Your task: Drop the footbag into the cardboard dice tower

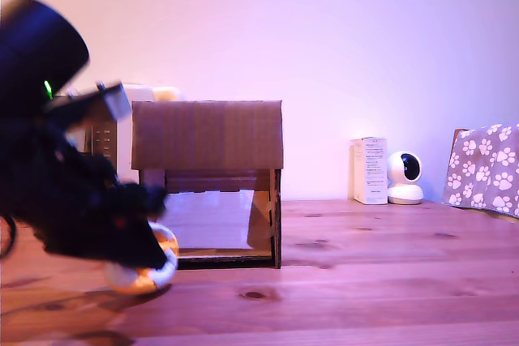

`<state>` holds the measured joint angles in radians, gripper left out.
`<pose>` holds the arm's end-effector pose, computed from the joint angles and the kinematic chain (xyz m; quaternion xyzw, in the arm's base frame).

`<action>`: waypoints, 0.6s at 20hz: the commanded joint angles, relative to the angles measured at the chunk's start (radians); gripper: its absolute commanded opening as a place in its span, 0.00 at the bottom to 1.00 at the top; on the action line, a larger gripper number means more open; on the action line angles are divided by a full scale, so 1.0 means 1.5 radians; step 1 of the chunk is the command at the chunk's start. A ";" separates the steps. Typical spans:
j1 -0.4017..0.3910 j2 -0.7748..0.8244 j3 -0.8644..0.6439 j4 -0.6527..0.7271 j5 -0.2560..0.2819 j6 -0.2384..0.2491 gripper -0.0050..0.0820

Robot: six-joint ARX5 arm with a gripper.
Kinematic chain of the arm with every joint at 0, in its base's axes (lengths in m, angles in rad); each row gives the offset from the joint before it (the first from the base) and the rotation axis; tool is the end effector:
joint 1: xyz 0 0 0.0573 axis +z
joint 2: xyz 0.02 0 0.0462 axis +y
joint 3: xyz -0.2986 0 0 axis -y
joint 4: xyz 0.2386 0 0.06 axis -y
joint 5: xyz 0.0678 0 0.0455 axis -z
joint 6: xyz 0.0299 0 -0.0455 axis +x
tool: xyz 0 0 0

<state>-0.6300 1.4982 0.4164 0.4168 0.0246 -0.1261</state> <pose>0.1937 -0.1421 0.1586 0.0407 0.3301 -0.2836 0.8994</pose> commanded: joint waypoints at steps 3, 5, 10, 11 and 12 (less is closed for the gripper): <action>-0.010 -0.105 -0.001 -0.077 0.006 0.002 0.04; -0.013 -0.156 -0.001 -0.120 0.022 0.002 0.04; -0.014 -0.273 -0.001 -0.173 0.065 -0.003 0.04; -0.014 -0.298 0.000 -0.172 0.071 -0.003 0.04; -0.014 -0.323 0.003 -0.172 0.073 -0.003 0.04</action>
<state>-0.6479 1.0344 0.4168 0.1448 0.1299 -0.1276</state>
